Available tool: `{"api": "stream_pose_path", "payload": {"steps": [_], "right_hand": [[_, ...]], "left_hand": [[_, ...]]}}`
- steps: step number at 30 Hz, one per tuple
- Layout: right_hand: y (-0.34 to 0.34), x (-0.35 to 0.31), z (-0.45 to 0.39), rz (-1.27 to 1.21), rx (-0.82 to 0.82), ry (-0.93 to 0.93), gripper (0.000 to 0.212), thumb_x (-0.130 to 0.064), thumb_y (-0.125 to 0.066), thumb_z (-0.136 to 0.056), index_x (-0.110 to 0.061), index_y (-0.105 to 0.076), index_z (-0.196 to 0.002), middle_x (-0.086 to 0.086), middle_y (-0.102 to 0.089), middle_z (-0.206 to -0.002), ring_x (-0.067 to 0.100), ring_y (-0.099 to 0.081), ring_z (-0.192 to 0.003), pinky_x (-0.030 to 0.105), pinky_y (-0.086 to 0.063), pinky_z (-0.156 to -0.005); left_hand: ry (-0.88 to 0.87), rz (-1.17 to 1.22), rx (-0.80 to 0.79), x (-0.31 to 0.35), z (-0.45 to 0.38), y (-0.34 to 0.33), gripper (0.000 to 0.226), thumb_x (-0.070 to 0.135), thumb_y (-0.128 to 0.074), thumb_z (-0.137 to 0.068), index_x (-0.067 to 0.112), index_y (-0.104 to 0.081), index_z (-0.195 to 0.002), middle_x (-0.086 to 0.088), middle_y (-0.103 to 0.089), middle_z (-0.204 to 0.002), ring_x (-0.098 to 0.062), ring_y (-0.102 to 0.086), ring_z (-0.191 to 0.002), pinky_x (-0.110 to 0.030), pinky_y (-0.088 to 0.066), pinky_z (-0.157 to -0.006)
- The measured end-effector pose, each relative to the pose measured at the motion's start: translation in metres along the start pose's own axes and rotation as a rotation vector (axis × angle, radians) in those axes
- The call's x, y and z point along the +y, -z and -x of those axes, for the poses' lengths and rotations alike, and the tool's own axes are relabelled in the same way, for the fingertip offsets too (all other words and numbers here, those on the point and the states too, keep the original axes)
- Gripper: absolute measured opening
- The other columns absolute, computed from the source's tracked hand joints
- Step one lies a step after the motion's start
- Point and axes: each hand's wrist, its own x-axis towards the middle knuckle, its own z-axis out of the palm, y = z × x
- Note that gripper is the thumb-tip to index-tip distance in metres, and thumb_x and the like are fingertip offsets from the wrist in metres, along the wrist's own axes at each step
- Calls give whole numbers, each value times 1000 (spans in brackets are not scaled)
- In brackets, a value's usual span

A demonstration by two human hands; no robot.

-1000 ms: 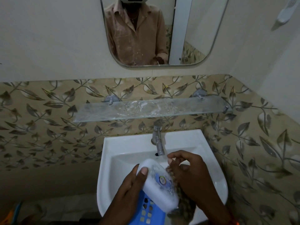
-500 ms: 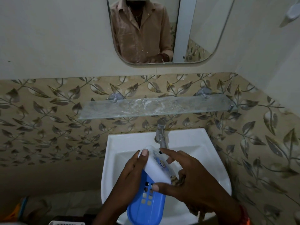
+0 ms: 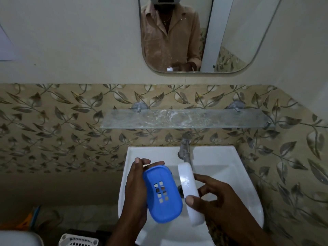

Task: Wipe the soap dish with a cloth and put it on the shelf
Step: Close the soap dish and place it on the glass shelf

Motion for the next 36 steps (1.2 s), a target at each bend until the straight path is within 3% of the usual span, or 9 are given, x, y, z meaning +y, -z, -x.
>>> {"api": "stream_pose_path", "payload": {"steps": [3,8,14,20,24,27,30,33,36], "right_hand": [[-9,5,4,15,15,19,75,-62,-86,-49,-49,-64,-119,0,-69,-81,12,-73,-84,27,-62,-69],[-18,12,3,136,46,11,96,-74,-81,-39,-47,-57,-128,-10,-68,-91,9,-68,-94,27,-62,-76],[-23,14,-1,239,20,-35,97,-73,-75,-44,-42,-53,-134,-18,-65,-89,5,-66,-95,27,-59,-88],[-29,22,-5,303,-6,-50,79,-54,-83,-65,-38,-51,-136,-23,-64,-104,-4,-62,-91,3,-46,-79],[-33,32,-8,277,25,-68,79,-59,-83,-61,-40,-53,-132,-28,-64,-101,-5,-63,-90,5,-49,-70],[-33,34,-10,211,36,-66,76,-57,-85,-58,-43,-58,-128,-25,-68,-96,-13,-60,-91,11,-55,-73],[-32,29,-13,178,90,-74,80,-57,-86,-58,-41,-57,-131,-21,-67,-92,-2,-65,-88,13,-54,-72],[-31,21,-19,192,123,-76,82,-57,-85,-61,-36,-55,-135,-20,-63,-94,2,-64,-86,10,-50,-64],[-30,14,-27,194,139,-31,77,-57,-85,-61,-34,-60,-130,-20,-66,-96,2,-66,-85,11,-55,-63]], "left_hand": [[-24,6,53,-8,-1,-2,34,51,-43,-100,24,-64,-101,-12,-79,-109,-35,-74,-99,-56,-55,-97],[154,47,81,-11,9,-12,41,45,-50,-100,7,-66,-103,-13,-78,-79,-31,-70,-75,-45,-58,-78],[379,83,23,-20,1,-5,59,55,-55,-94,2,-73,-112,-31,-74,-108,-49,-68,-108,-62,-51,-101],[503,138,-2,-36,-8,3,65,58,-61,-88,0,-72,-116,-33,-69,-120,-52,-61,-119,-65,-46,-105],[549,193,-45,-37,-12,8,61,55,-64,-87,-2,-74,-109,-32,-71,-115,-50,-63,-117,-63,-46,-105],[562,248,-90,-36,-15,10,64,51,-65,-89,-4,-69,-120,-31,-68,-125,-48,-61,-122,-60,-46,-107],[517,252,-147,-32,-16,6,70,52,-65,-89,-5,-63,-129,-32,-62,-133,-48,-60,-123,-61,-49,-103],[475,274,-211,-30,-14,2,69,57,-62,-89,-3,-70,-122,-32,-66,-128,-48,-64,-119,-59,-48,-105],[445,291,-254,-32,-10,-7,63,61,-55,-89,6,-82,-99,-28,-73,-116,-42,-75,-97,-53,-56,-93]]}}
